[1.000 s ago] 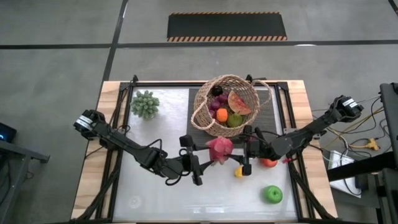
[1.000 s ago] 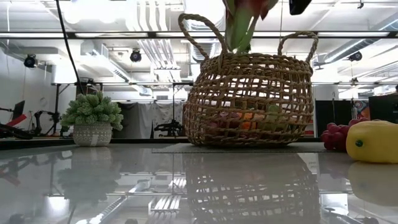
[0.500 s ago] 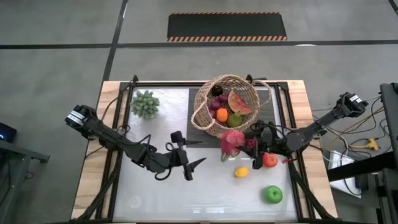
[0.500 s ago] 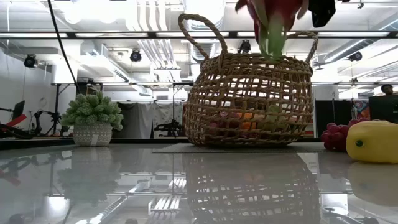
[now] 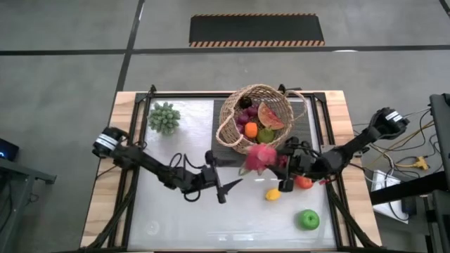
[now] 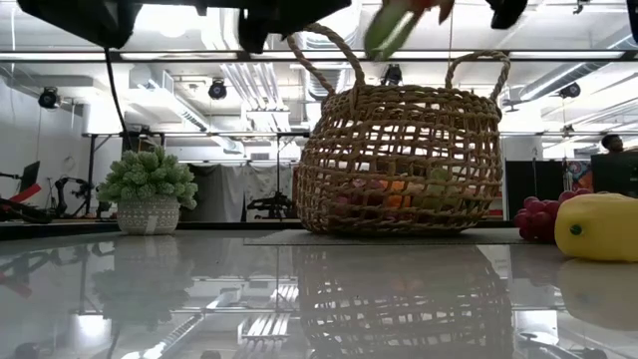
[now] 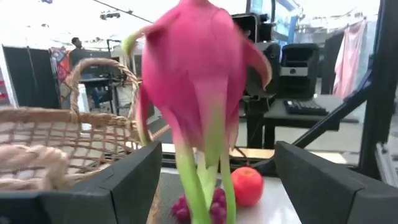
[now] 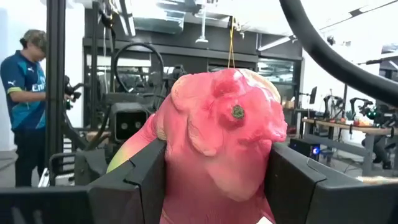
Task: Build produce basket
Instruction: Put the dragonfruit into the brown basket
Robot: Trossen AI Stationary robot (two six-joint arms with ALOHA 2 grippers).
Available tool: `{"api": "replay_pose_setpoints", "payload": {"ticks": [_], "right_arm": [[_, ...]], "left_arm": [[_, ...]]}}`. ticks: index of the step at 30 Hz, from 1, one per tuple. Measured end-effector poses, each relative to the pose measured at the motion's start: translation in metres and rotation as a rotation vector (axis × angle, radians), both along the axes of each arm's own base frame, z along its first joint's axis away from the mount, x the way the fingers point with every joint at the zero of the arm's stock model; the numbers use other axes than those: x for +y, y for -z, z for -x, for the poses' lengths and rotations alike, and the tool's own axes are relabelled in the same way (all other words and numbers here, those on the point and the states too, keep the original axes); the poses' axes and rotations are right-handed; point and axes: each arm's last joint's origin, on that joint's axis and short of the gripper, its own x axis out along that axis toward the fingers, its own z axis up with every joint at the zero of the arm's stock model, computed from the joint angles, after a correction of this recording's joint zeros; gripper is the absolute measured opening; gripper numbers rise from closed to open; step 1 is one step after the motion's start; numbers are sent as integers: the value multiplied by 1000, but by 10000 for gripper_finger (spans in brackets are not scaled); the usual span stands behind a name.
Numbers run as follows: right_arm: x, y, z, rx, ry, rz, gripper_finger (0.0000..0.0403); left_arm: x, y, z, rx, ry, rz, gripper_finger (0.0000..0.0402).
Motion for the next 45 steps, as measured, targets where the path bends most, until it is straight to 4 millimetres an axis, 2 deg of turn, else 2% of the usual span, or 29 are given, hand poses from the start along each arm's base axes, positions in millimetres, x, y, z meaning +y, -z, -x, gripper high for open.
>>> {"api": "replay_pose_setpoints", "payload": {"ticks": [5, 11, 16, 22, 30, 32, 36, 41, 45], "right_arm": [[5, -1, -8, 19, 6, 29, 201], [5, -2, -9, 13, 5, 22, 201], [5, -3, -9, 10, 4, 20, 201], [6, -3, -9, 10, 1, 16, 201], [6, 0, -10, 32, 1, 26, 201], [6, 1, -10, 42, -2, 23, 203], [6, 2, -11, 50, -19, -28, 232], [6, 2, -9, 65, 13, -61, 301], [6, -3, -3, 99, 72, -72, 348]], "left_arm": [[4, 14, -11, 19, -6, 57, 293], [1, 23, -20, 20, 76, 84, 292], [1, 23, -23, 21, 75, 83, 269], [2, 23, -23, 22, 70, 77, 188], [6, 24, -25, 41, 56, 61, 24], [6, 25, -25, 50, 53, 44, 12], [6, 24, -25, 61, 50, 11, 8], [4, 21, -23, 79, 52, -10, 4], [5, 9, -18, 97, 47, -10, 2]]}}
